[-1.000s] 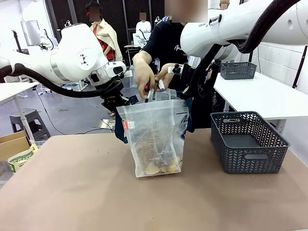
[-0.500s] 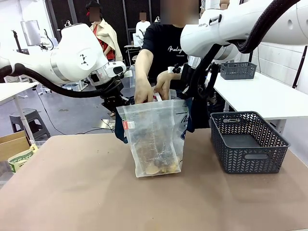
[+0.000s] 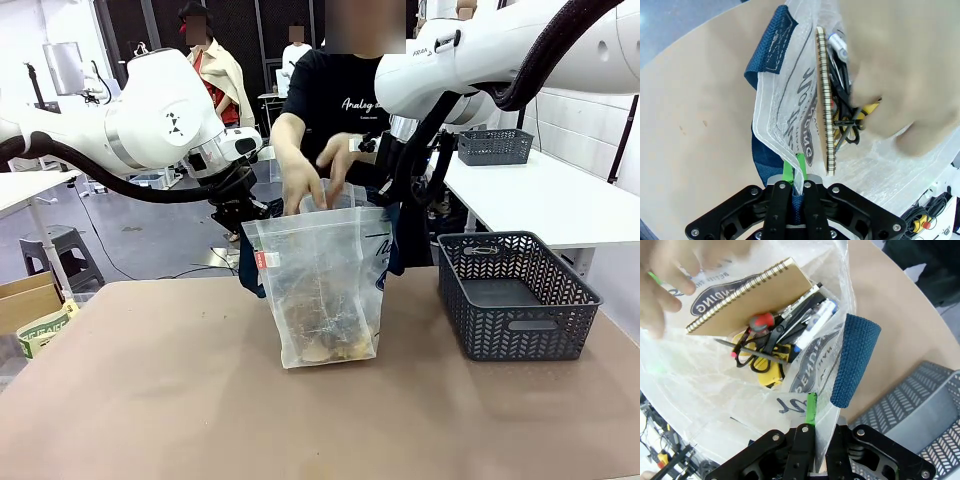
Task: Transfer purchased items from the store into the shopping bag.
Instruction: Move the Reusable shopping bag to the right side of the table.
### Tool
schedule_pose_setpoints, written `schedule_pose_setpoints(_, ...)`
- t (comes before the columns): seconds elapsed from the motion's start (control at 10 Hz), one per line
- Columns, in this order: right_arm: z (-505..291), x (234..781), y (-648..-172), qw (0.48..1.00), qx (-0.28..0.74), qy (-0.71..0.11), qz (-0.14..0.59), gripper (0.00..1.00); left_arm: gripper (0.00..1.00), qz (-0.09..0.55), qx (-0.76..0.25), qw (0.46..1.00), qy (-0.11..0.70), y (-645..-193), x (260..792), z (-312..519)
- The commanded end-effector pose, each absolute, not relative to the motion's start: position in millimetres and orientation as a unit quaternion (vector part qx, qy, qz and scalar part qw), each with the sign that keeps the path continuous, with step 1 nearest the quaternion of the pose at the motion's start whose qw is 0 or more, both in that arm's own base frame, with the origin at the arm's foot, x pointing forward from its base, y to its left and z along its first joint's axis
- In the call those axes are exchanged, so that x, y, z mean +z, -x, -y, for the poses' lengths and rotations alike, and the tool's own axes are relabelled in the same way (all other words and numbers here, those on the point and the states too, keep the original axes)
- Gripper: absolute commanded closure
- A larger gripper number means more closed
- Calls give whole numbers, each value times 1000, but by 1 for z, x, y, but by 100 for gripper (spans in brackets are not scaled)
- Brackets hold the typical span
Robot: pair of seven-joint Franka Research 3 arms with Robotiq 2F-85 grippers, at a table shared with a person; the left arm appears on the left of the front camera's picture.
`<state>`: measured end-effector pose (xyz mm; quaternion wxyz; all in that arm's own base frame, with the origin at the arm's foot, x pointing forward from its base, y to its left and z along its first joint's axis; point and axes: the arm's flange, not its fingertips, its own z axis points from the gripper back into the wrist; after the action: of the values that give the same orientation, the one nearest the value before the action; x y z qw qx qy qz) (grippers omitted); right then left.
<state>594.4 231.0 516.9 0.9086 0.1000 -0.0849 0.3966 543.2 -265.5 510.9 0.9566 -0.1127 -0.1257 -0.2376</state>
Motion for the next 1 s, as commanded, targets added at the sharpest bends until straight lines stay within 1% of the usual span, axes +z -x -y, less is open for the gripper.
schedule_pose_setpoints(0.0,-229,517,-595,909,395,-100,86,100,100,126,-237,957,112,-544,511,264)
schedule_pose_setpoints(0.9,-229,517,-595,909,395,-100,86,100,100,126,-237,957,112,-544,511,264)
